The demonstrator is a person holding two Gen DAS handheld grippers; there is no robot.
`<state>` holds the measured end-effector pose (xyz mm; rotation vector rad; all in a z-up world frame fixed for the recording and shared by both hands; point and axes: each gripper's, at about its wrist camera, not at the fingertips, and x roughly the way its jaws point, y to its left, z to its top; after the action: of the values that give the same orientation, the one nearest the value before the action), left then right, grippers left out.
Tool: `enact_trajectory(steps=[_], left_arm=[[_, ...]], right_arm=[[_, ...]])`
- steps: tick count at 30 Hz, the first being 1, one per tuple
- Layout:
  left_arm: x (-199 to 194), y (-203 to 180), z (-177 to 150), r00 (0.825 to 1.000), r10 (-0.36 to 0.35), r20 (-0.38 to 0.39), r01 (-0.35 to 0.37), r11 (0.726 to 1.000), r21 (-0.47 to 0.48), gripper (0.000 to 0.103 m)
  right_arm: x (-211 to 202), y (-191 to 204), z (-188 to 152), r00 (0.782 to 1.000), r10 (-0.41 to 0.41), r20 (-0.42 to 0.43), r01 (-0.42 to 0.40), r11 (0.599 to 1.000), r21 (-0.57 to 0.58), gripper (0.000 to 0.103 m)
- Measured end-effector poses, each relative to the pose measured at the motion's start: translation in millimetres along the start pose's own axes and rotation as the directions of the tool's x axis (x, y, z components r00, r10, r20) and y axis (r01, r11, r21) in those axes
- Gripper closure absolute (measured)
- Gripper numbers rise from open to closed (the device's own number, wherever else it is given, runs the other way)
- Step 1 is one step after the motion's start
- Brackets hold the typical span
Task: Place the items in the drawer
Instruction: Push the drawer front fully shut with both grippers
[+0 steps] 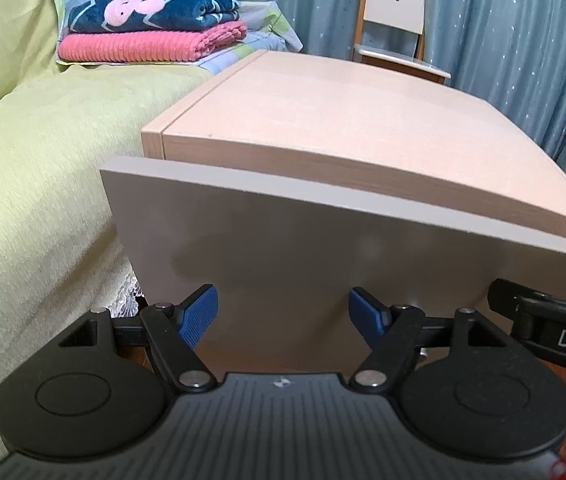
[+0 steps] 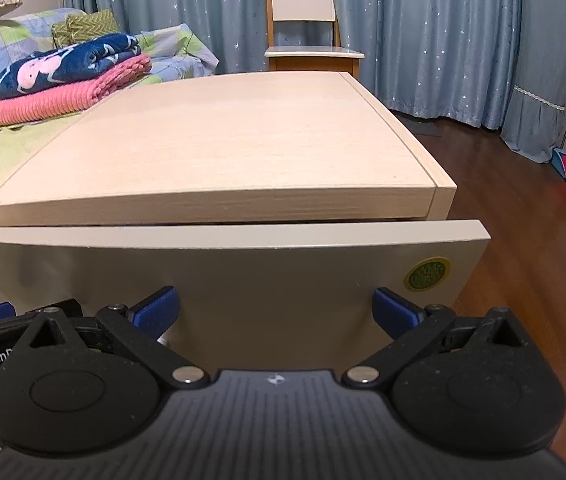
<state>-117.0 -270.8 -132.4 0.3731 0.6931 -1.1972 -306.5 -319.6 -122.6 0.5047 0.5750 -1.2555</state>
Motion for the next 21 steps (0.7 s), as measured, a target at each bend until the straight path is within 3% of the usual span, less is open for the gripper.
enact_trajectory(steps=[21], left_arm=[[2.8, 2.5, 7.4, 1.000, -0.002, 0.026, 0.003, 1.000, -0.023, 0.029]], right_arm=[[3.8, -0.1, 3.9, 1.000, 0.006, 0.022, -0.006, 1.000, 0.008, 0.001]])
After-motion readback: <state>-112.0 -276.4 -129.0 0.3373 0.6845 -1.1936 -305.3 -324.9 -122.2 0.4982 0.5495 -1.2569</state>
